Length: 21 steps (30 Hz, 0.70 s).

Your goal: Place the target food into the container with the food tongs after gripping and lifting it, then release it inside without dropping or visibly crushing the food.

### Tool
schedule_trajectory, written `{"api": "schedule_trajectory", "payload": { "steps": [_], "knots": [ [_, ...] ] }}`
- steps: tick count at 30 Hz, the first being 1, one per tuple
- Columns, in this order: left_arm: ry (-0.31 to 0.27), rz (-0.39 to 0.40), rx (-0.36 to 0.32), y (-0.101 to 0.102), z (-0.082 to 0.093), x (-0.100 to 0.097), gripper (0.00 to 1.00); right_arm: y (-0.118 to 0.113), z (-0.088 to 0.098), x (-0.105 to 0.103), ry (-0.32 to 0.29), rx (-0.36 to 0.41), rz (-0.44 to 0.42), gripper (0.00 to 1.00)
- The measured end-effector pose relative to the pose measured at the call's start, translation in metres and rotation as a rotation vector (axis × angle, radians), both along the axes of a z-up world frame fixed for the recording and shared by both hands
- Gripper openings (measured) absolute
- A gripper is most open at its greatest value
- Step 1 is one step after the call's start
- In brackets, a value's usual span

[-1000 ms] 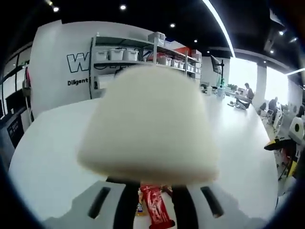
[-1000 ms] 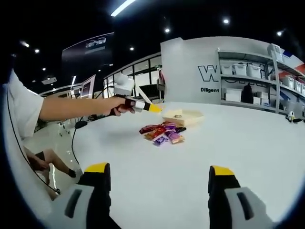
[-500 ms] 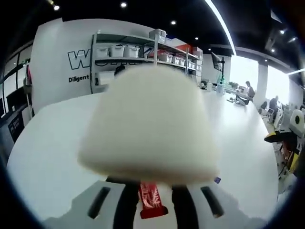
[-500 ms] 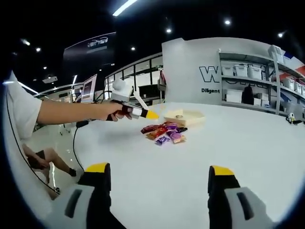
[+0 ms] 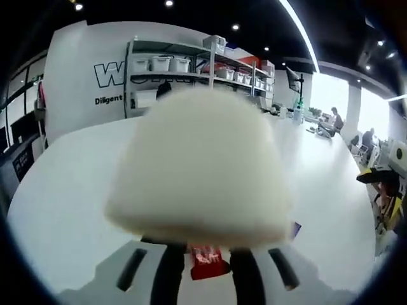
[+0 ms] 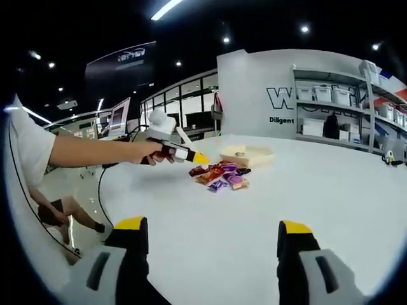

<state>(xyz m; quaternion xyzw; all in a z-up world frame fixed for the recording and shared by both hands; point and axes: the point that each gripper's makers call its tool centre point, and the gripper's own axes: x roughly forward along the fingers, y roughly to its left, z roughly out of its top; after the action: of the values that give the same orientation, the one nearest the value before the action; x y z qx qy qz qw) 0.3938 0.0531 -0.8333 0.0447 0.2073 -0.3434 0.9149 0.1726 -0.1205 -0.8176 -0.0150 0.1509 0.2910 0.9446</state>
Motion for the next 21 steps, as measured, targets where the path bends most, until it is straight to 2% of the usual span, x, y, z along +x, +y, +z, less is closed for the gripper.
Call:
{"api": "schedule_trajectory", "payload": {
  "steps": [12, 16, 21],
  "knots": [
    [-0.017, 0.001, 0.036, 0.0006, -0.002, -0.0031, 0.24, 0.0009, -0.001, -0.0008, -0.001, -0.005, -0.002, 0.8],
    [-0.028, 0.001, 0.068, 0.003, -0.0023, -0.0018, 0.24, 0.0011, -0.0011, -0.0015, -0.001, -0.006, -0.001, 0.8],
    [-0.018, 0.006, 0.077, 0.0032, -0.0024, -0.0019, 0.24, 0.0012, -0.0017, -0.002, 0.0, -0.01, 0.0, 0.79]
  ]
}}
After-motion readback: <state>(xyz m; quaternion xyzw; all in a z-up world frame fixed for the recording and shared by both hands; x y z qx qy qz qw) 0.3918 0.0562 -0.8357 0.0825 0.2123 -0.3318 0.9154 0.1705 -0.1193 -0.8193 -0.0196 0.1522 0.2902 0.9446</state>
